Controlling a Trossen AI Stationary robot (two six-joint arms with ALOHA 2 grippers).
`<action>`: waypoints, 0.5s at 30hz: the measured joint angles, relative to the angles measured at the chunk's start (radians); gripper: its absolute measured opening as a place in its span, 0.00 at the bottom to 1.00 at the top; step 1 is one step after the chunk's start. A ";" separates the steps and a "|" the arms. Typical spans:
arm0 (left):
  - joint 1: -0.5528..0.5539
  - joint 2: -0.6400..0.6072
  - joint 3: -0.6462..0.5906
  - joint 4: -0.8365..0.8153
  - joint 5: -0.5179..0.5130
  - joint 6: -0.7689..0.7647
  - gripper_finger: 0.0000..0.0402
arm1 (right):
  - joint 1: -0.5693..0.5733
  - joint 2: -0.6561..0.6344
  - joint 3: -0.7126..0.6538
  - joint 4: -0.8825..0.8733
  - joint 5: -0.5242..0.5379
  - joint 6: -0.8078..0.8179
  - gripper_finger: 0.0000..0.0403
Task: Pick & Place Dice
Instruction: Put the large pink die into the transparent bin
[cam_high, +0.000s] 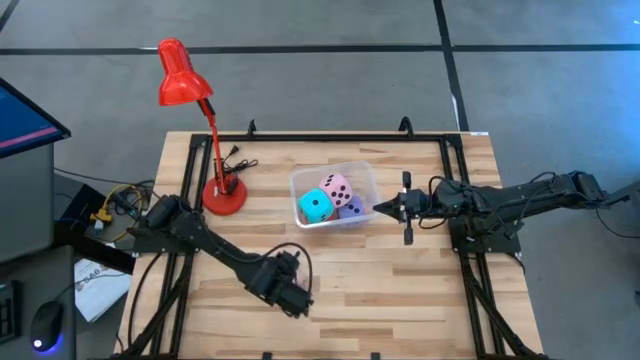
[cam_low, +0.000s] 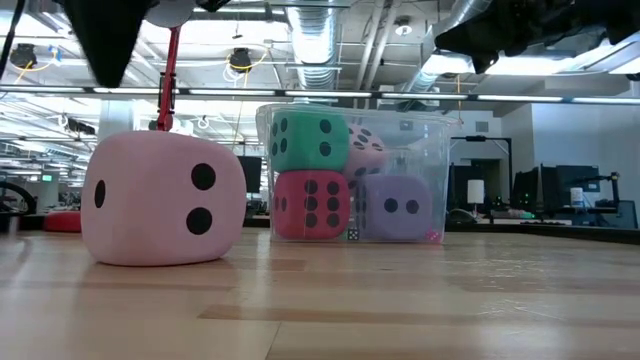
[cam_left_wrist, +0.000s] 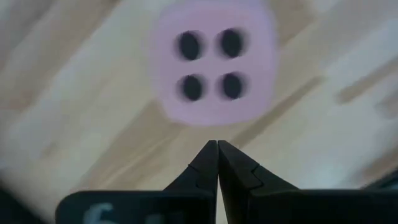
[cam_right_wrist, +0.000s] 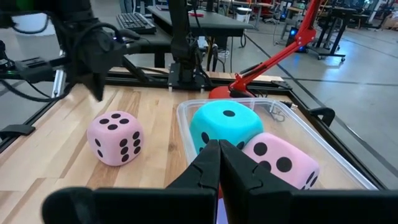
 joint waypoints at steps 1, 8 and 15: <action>0.003 0.000 -0.005 -0.021 0.003 0.019 0.00 | 0.000 0.000 0.000 -0.002 0.000 0.000 0.00; 0.018 -0.046 -0.025 0.005 0.001 0.108 0.00 | 0.000 0.000 0.000 -0.010 0.000 0.000 0.00; 0.027 -0.082 -0.026 0.024 -0.001 0.111 0.02 | 0.000 0.000 0.000 -0.010 0.000 -0.001 0.00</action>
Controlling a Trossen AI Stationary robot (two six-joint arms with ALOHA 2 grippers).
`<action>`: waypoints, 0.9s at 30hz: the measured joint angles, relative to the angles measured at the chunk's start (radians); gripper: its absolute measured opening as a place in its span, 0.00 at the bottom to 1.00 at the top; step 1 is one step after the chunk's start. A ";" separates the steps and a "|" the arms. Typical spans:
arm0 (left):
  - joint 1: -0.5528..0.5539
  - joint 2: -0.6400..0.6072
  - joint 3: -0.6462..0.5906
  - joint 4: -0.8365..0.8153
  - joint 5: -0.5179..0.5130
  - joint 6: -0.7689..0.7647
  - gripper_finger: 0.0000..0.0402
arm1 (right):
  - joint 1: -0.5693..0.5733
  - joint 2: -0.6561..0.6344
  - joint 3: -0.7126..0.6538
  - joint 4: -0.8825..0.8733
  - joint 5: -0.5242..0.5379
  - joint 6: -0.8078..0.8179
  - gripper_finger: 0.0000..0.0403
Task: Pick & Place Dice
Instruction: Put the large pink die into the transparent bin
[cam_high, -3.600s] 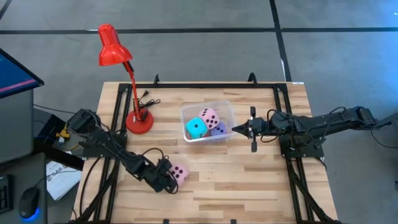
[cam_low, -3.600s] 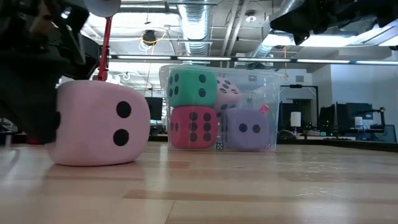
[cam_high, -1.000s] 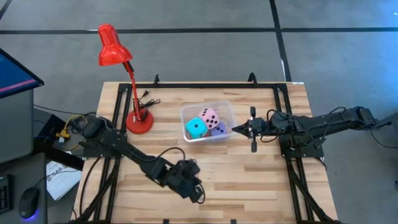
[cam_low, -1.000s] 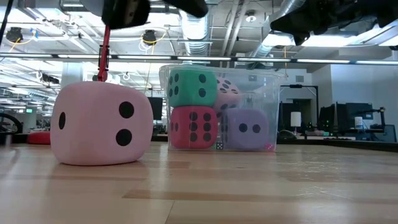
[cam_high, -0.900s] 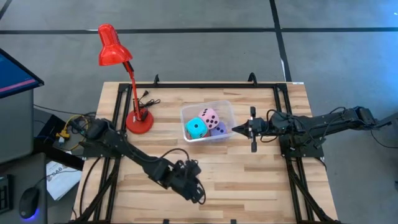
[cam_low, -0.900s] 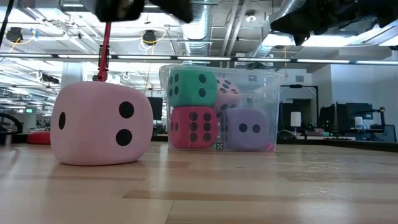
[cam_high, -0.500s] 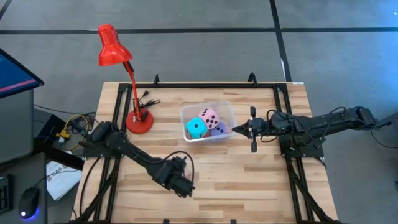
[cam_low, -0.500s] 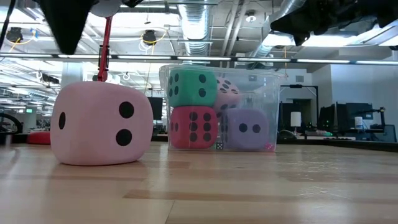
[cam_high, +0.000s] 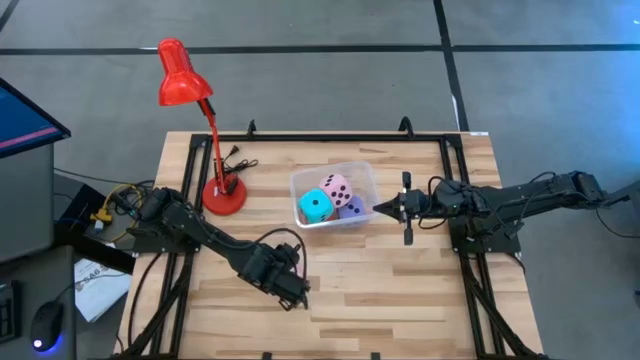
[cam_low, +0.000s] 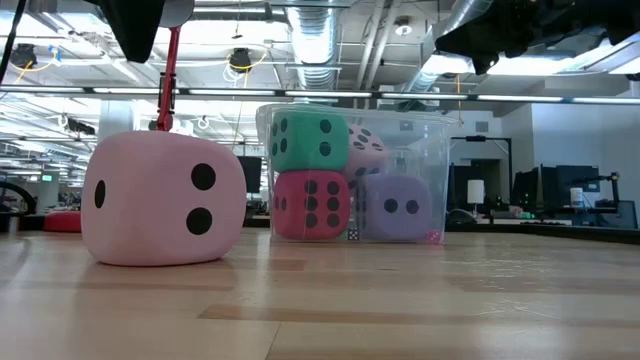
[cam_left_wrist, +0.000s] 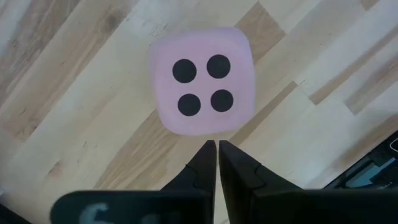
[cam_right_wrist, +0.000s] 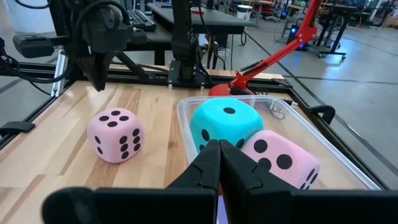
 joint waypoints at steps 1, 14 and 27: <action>0.000 0.000 0.000 0.001 -0.001 0.000 0.03 | 0.000 0.000 0.000 -0.001 0.000 0.000 0.00; 0.000 0.000 -0.001 -0.004 -0.025 0.001 0.41 | 0.000 0.000 0.000 -0.004 0.000 0.000 0.00; 0.005 0.000 -0.001 -0.002 -0.042 0.000 0.86 | 0.000 0.000 0.000 -0.004 0.000 0.000 0.00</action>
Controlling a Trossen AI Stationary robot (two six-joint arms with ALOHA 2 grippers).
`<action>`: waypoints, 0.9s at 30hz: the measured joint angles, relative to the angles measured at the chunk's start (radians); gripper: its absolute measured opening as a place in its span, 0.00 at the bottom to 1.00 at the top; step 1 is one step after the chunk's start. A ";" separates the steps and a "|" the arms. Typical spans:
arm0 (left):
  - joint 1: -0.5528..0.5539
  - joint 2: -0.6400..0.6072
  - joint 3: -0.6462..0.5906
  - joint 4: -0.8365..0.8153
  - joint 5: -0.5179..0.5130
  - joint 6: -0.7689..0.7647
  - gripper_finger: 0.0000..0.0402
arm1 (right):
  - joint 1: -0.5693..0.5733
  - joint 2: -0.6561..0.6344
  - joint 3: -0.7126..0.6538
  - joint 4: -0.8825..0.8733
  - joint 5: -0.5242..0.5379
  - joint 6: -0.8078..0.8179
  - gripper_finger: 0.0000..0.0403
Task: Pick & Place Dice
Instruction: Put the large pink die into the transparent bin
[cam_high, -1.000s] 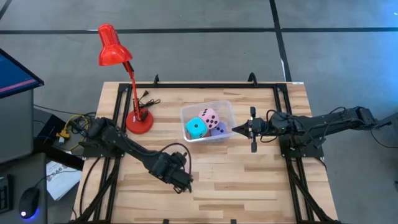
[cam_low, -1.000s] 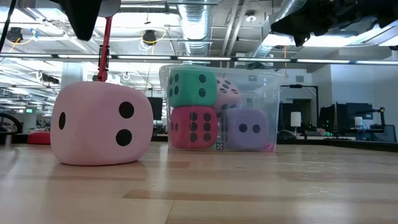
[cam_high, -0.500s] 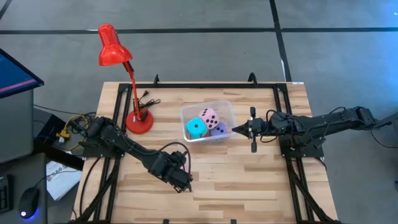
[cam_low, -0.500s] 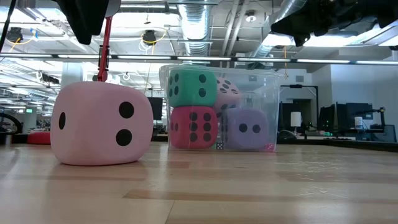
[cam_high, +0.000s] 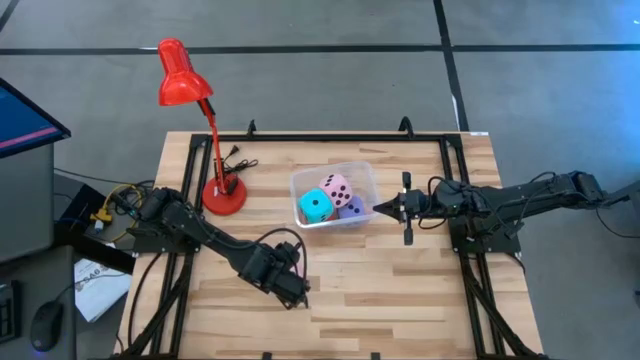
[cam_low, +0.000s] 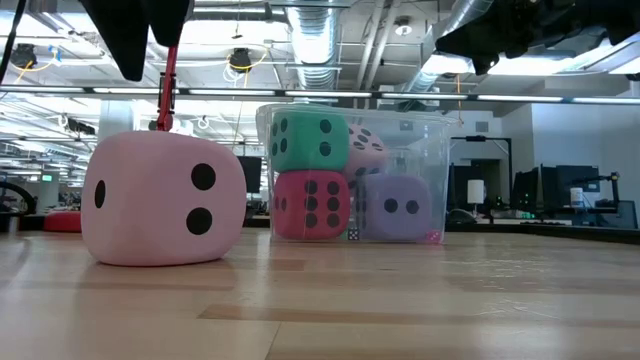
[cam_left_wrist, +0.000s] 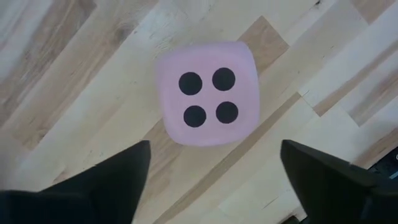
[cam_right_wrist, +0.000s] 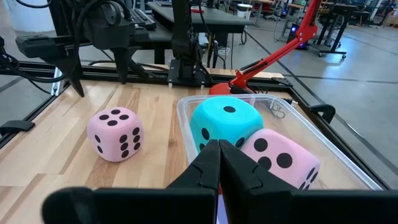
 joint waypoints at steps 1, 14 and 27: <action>0.000 0.000 0.000 0.000 -0.001 0.000 0.89 | 0.000 0.000 0.000 0.000 0.000 0.000 0.00; 0.027 0.000 0.000 0.000 -0.015 -0.004 0.99 | 0.000 0.000 0.000 0.000 0.000 0.000 0.00; 0.052 0.000 -0.059 0.038 0.010 -0.004 0.99 | 0.000 0.000 0.000 0.000 0.000 0.000 0.00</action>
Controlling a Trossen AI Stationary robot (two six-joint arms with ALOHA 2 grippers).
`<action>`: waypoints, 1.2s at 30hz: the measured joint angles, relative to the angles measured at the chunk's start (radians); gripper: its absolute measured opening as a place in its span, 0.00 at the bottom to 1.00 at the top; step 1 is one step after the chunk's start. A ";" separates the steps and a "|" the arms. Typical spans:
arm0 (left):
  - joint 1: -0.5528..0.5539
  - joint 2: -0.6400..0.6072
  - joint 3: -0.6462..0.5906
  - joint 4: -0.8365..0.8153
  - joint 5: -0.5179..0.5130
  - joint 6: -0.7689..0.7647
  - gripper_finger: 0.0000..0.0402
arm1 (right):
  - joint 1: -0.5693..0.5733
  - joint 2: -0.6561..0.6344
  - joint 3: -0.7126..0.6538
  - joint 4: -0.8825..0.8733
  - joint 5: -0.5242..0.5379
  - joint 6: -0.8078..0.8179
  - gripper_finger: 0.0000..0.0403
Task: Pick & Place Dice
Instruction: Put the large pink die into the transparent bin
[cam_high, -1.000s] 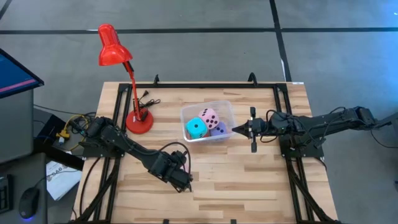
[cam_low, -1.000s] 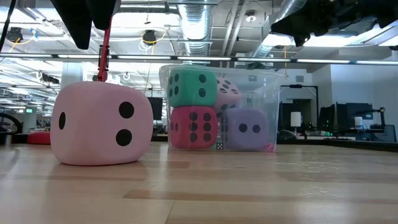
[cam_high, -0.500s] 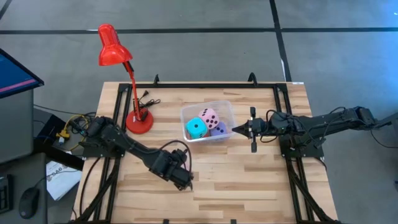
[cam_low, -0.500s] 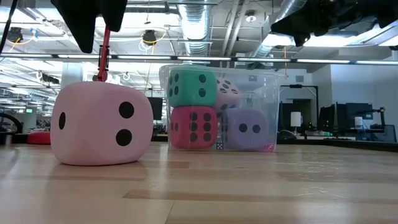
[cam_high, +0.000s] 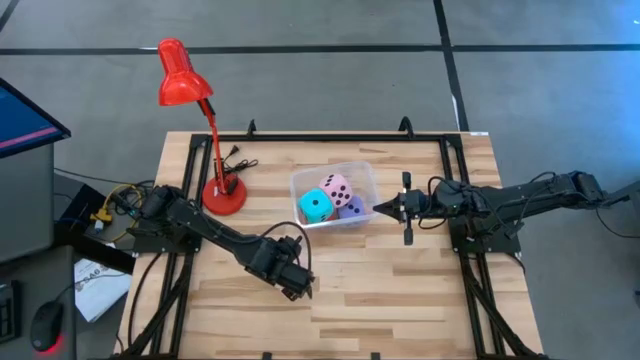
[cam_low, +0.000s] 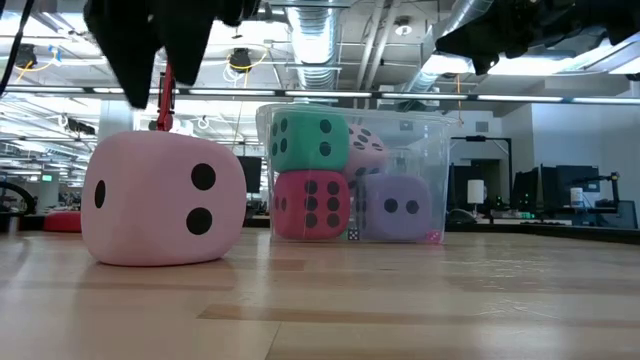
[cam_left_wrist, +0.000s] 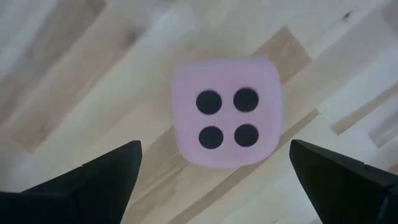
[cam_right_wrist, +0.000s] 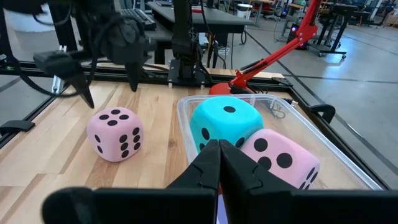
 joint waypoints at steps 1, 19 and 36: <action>0.003 0.000 -0.016 0.014 0.014 -0.001 0.99 | 0.000 0.000 0.000 0.000 0.000 0.000 0.00; 0.054 0.000 -0.156 0.224 0.068 0.030 0.99 | 0.000 0.000 0.000 0.000 0.000 0.000 0.00; 0.060 -0.013 -0.159 0.186 0.067 0.082 1.00 | 0.000 0.000 0.000 0.000 0.000 0.000 0.00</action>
